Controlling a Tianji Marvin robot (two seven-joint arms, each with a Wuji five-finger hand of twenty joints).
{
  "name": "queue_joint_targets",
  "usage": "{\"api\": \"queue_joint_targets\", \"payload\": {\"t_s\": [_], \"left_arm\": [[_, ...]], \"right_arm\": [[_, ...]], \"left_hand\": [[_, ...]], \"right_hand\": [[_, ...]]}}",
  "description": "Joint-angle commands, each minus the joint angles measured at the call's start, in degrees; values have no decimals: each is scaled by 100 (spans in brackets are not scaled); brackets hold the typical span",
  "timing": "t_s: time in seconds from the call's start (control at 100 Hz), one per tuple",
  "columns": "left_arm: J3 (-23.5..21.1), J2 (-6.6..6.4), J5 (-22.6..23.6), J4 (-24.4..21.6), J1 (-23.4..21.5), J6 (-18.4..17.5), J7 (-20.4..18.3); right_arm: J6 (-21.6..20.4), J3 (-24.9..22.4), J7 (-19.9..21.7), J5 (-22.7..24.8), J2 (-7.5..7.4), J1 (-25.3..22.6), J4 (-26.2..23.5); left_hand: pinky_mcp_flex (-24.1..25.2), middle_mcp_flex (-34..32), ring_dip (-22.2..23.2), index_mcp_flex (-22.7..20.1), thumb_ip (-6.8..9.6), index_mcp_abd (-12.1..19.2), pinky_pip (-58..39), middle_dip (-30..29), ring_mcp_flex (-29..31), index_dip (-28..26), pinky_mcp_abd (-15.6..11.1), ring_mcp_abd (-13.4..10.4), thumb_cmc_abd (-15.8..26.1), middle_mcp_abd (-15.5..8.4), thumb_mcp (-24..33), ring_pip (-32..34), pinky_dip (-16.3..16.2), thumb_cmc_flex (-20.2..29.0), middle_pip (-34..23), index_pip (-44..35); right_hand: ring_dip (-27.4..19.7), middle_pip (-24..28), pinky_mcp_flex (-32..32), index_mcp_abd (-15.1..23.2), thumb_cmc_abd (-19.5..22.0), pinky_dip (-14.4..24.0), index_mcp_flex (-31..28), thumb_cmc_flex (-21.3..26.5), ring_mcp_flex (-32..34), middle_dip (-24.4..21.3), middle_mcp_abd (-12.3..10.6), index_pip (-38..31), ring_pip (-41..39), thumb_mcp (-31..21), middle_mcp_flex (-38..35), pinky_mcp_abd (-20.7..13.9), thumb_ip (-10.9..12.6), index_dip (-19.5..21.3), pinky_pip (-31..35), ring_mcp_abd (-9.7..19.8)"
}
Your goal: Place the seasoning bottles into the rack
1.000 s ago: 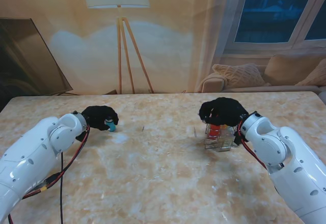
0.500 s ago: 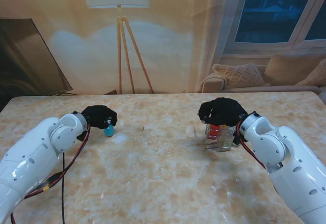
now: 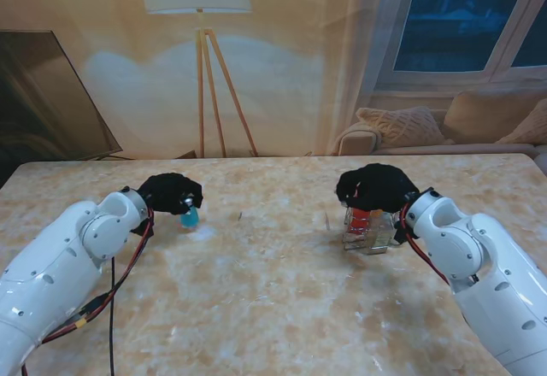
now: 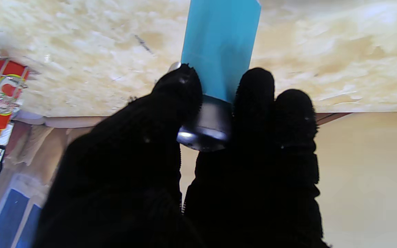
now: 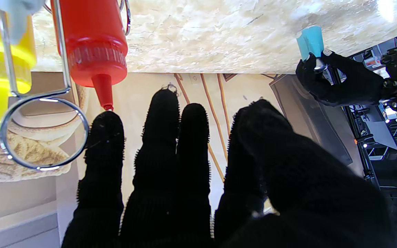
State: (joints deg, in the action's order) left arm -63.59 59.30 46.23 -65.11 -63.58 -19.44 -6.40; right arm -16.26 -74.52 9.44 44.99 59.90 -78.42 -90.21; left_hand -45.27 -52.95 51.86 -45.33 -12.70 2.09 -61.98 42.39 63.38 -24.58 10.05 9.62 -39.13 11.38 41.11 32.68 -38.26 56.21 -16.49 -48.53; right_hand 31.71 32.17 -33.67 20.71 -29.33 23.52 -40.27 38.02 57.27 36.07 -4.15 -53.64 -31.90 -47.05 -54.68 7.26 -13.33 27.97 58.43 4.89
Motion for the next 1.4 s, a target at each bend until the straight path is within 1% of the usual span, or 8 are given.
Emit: {"api": "queue_joint_targets", "payload": {"t_s": [0.0, 0.14, 0.31, 0.53, 0.83, 0.98, 1.19, 1.39], "left_arm": [[28, 43, -88, -190, -33, -60, -124], [137, 53, -251, -447, -43, -69, -321], [390, 83, -560, -610, 42, -6, -523], [718, 154, -950, -735, 154, 131, -591], [1217, 262, -1506, -965, 357, 321, -689], [1553, 344, -1767, -974, 541, 464, -683], [1967, 480, -2051, -1046, 744, 659, -570], [2329, 623, -2273, -1092, 988, 833, -465]], "right_arm": [[-48, -25, 60, 39, 11, -101, -58], [-128, -139, 10, 51, 13, -203, -114], [-252, -299, -25, 74, 11, -338, -211], [-398, -571, -96, 164, 9, -586, -386], [-536, -988, -320, 474, 12, -990, -556], [-595, -1194, -478, 627, 20, -1167, -612], [-698, -1482, -707, 847, 30, -1363, -659], [-682, -1614, -876, 942, 43, -1485, -621]], "left_hand": [[-33, -597, -41, -194, -28, -418, -35, 421, 85, 11, -502, -564, 5, -72, 403, 117, -5, 239, -470, -532], [-32, -583, -44, -183, -34, -396, -28, 452, 89, 11, -524, -582, 23, -88, 392, 120, -2, 232, -486, -550], [-47, -593, -45, -185, -39, -396, -32, 481, 96, 26, -528, -591, 27, -104, 377, 130, -2, 232, -514, -560], [-60, -600, -42, -196, -41, -397, -49, 502, 106, 52, -526, -598, 29, -119, 363, 152, -9, 231, -543, -557], [-57, -586, -51, -185, -45, -370, -53, 512, 103, 69, -531, -609, 56, -135, 352, 163, -7, 230, -563, -566], [-57, -581, -55, -181, -48, -379, -54, 516, 100, 85, -539, -637, 66, -143, 342, 170, -6, 221, -579, -571], [-57, -572, -56, -172, -49, -367, -61, 520, 96, 98, -546, -639, 84, -155, 329, 181, -4, 216, -599, -586], [-56, -570, -50, -167, -49, -356, -63, 531, 95, 123, -565, -645, 95, -172, 307, 201, 0, 213, -635, -600]], "right_hand": [[85, 14, 17, 192, -4, -51, -96, -6, 94, 85, -151, -247, -47, -112, -102, -18, 80, 80, -28, 125], [85, 14, 12, 190, 5, -49, -102, -4, 90, 83, -142, -250, -46, -109, -96, -14, 81, 81, -25, 122], [87, 17, 6, 197, 25, -47, -102, -10, 91, 84, -138, -248, -50, -97, -99, -10, 82, 81, -20, 120], [91, 25, -13, 184, 95, -26, -109, -3, 90, 84, -118, -251, -60, -49, -96, -22, 92, 83, 15, 107], [101, 39, -20, 188, 112, -4, -138, 13, 113, 88, -143, -253, -81, -6, -126, -22, 108, 83, 29, 107], [112, 53, -19, 189, 147, 10, -161, 8, 134, 96, -134, -256, -100, 13, -150, -8, 111, 84, 39, 109], [138, 76, -22, 202, 164, 37, -197, 31, 170, 115, -147, -260, -149, 50, -187, -4, 121, 88, 58, 124], [149, 73, -23, 204, 157, 50, -205, 47, 164, 118, -149, -260, -163, 54, -191, 6, 128, 92, 55, 120]]}}
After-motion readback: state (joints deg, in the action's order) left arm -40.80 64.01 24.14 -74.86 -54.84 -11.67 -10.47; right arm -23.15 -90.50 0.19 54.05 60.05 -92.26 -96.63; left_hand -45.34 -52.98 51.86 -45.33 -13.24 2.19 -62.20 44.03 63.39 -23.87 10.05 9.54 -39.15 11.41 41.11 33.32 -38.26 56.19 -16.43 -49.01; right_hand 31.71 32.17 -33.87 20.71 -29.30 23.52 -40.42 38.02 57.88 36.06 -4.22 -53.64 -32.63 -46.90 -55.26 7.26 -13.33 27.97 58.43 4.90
